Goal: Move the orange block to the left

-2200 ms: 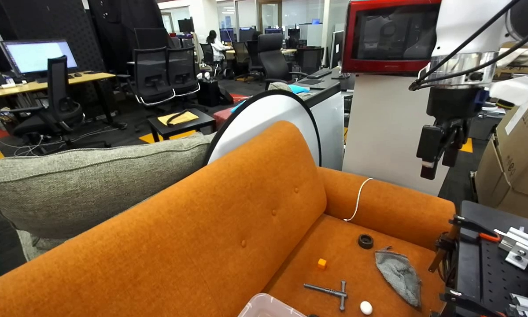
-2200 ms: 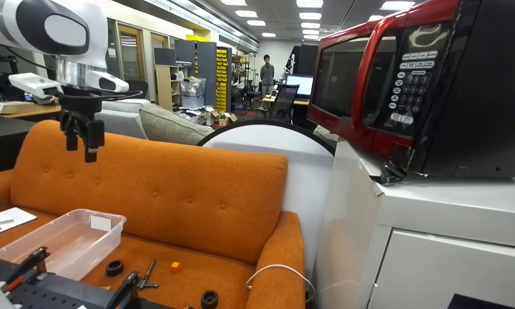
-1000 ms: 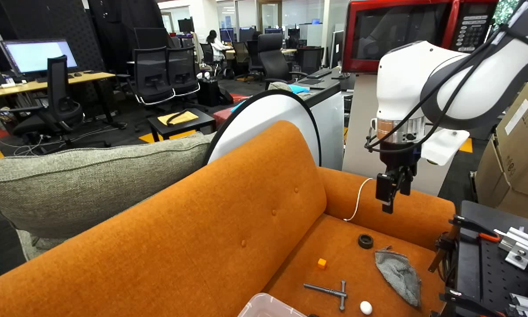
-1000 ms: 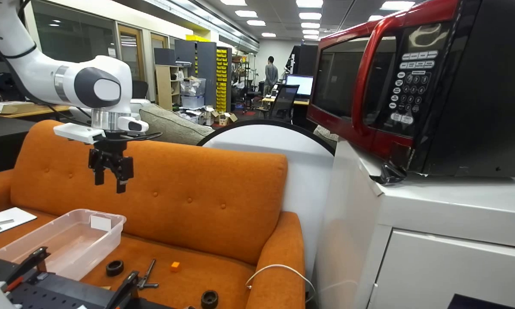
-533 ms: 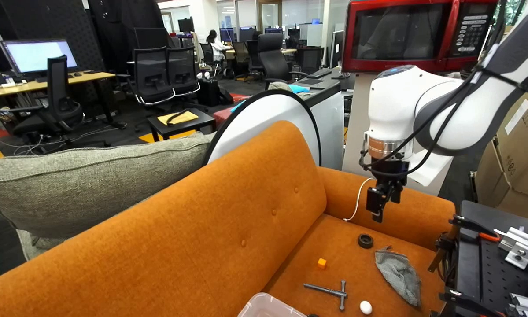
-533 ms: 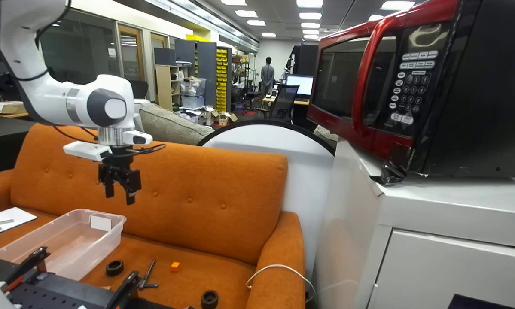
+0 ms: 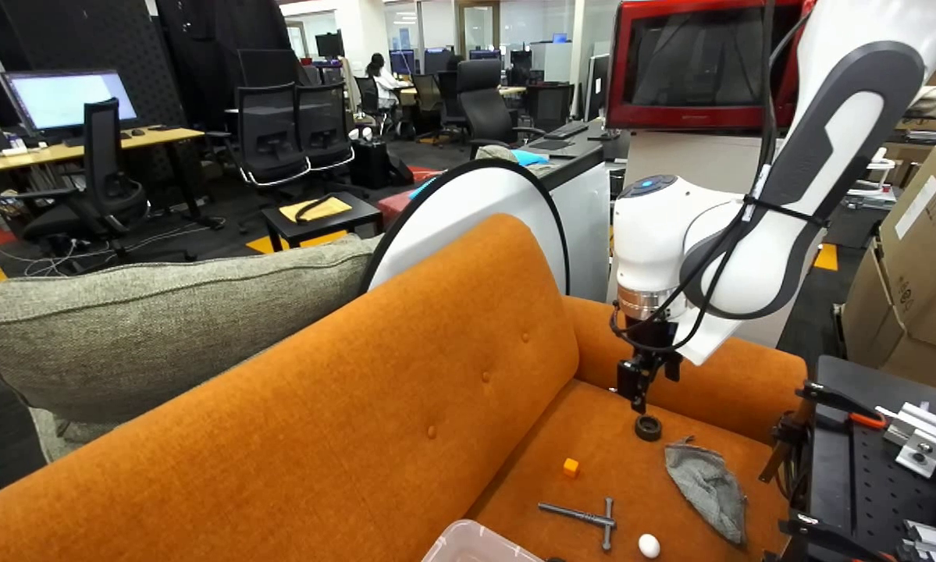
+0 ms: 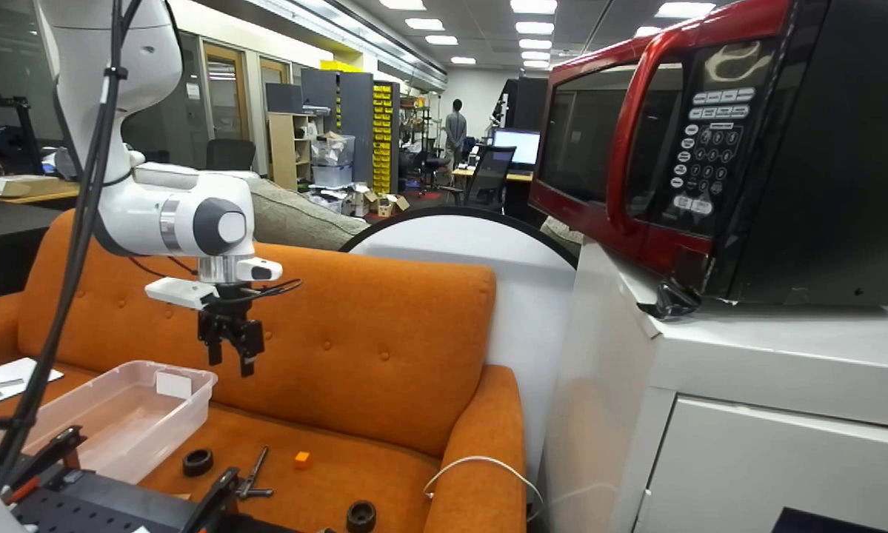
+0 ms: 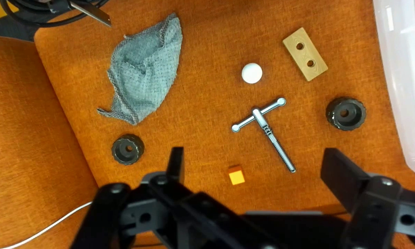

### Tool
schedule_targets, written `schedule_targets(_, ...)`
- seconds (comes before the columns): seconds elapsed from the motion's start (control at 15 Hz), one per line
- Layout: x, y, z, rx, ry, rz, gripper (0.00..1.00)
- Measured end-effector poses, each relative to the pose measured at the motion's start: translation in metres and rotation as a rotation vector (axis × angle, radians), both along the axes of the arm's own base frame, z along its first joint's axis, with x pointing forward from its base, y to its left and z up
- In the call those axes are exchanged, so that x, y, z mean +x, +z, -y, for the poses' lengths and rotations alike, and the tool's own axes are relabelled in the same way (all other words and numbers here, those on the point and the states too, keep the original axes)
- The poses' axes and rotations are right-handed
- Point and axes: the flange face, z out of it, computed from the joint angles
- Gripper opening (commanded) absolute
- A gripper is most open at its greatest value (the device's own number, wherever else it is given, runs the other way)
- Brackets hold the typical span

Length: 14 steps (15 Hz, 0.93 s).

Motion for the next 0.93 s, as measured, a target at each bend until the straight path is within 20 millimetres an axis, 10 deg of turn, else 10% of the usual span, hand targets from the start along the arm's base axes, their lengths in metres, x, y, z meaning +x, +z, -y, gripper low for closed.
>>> schedule_targets(0.53,0.007,-0.011,0.007,-0.013,-0.016,-0.005,1.00)
schedule_targets(0.93,0.047,-0.086,0.003,0.028,-0.019,-0.024,1.00)
